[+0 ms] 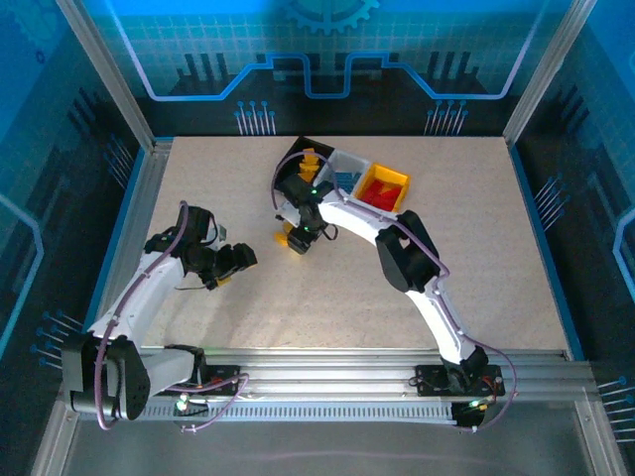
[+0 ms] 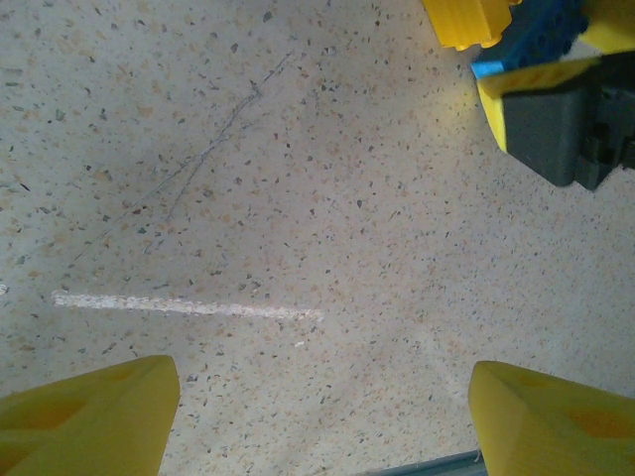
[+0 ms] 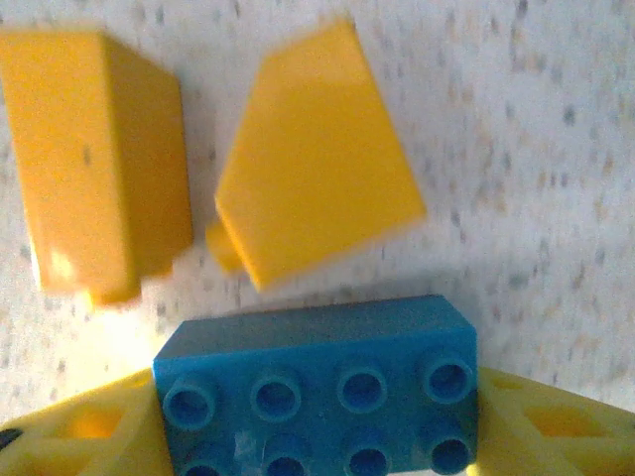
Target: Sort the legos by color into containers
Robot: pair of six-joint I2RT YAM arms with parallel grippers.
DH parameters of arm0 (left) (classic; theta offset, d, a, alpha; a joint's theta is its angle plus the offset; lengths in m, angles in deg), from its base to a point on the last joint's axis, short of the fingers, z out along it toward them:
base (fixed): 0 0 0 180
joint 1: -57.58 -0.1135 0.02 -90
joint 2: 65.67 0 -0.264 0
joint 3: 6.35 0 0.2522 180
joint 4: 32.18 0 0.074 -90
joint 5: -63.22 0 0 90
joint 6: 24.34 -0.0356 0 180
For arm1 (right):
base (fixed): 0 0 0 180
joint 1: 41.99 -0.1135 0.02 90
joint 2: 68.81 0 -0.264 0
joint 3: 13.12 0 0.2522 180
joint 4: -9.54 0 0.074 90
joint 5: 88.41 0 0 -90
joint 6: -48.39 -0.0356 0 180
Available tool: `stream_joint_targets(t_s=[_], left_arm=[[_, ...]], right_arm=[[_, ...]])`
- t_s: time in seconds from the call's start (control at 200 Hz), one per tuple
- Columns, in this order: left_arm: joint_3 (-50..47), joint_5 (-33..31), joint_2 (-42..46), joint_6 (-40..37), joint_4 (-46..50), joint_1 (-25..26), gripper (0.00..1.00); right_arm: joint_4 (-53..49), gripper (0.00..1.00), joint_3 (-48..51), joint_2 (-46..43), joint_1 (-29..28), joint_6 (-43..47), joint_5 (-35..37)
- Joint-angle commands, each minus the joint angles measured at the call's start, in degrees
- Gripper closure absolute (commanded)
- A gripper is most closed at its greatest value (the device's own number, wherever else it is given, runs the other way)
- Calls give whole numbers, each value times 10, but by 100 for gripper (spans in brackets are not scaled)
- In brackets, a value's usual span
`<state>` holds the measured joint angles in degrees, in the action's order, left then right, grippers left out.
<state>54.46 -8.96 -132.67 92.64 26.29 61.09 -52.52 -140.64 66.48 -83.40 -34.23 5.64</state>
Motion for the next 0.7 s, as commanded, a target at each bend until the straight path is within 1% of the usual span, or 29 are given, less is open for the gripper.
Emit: stream_joint_targets(t_s=[0.0, 0.08, 0.17, 0.275, 0.335, 0.455, 0.56, 0.625, 0.66, 0.695], left_arm=[[9, 5, -4, -9, 6, -5, 22], [18, 7, -16, -11, 0, -5, 23], [33, 7, -36, -15, -9, 2, 22], [71, -17, -77, -39, -3, 33, 21], [103, -36, -107, -60, 5, 55, 19], [168, -75, -168, -105, 28, 88, 12], [207, -86, -211, -129, 33, 94, 6], [226, -84, -236, -140, 36, 94, 5], [236, -84, -249, -144, 40, 94, 2], [244, -80, -261, -149, 44, 95, 1]], right_arm=[[20, 43, 41, -93, 29, -66, -47], [40, 43, 73, -139, 52, -106, -84], [70, 44, 98, -173, 92, -167, -131], [89, 44, 102, -188, 146, -248, -170], [96, 44, 92, -181, 176, -294, -185], [97, 44, 54, -150, 224, -365, -203], [107, 44, 21, -114, 251, -404, -219], [102, 44, -8, -87, 260, -420, -230], [98, 43, -27, -71, 264, -425, -235], [95, 43, -43, -57, 265, -430, -241]])
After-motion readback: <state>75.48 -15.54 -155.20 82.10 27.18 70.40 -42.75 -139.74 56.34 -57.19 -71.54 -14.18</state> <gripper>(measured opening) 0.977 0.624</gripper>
